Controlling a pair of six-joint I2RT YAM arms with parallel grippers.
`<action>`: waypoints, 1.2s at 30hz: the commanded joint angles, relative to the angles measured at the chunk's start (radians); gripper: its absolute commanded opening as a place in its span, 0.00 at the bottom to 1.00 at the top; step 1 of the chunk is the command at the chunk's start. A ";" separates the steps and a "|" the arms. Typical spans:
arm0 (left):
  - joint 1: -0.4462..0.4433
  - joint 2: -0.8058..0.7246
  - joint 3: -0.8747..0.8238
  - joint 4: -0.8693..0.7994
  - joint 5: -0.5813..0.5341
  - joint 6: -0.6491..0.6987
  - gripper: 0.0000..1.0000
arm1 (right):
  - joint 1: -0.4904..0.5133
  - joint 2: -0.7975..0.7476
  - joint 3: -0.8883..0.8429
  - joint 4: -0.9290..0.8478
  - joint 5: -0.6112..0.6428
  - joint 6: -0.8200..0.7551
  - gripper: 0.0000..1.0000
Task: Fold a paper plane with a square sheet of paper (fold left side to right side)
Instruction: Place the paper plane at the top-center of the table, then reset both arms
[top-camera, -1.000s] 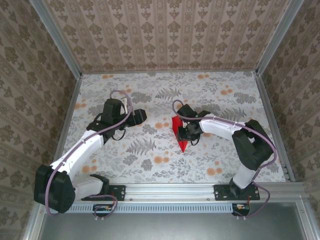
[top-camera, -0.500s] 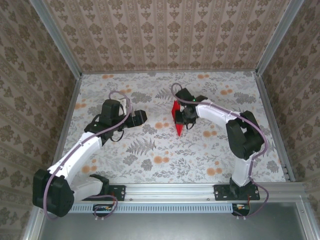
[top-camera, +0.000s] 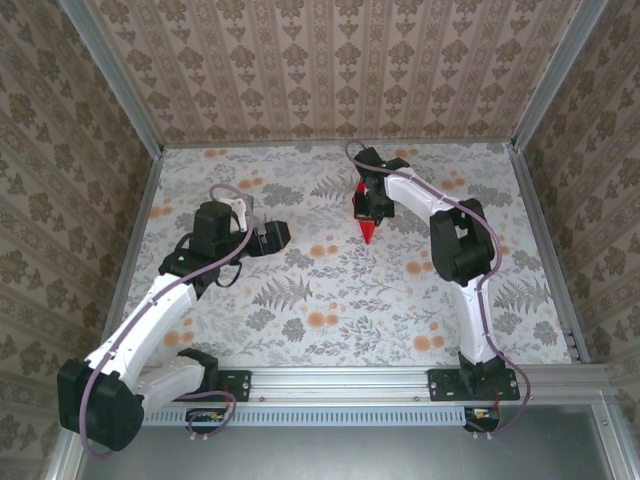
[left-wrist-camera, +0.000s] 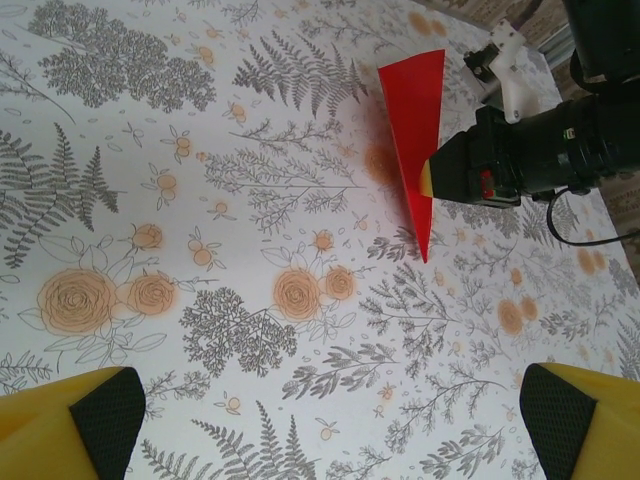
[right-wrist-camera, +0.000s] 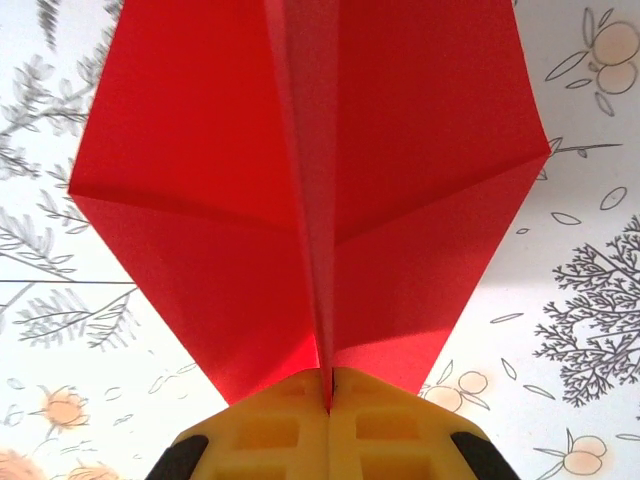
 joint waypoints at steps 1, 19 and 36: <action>0.008 -0.004 -0.004 -0.018 -0.005 0.030 1.00 | 0.003 0.037 0.042 -0.084 0.029 -0.029 0.05; 0.035 0.031 0.039 -0.035 0.040 0.013 1.00 | 0.017 -0.062 0.027 -0.123 0.036 -0.075 0.26; 0.236 -0.066 -0.050 0.119 -0.249 0.096 1.00 | -0.065 -0.950 -0.779 0.330 0.227 -0.151 0.88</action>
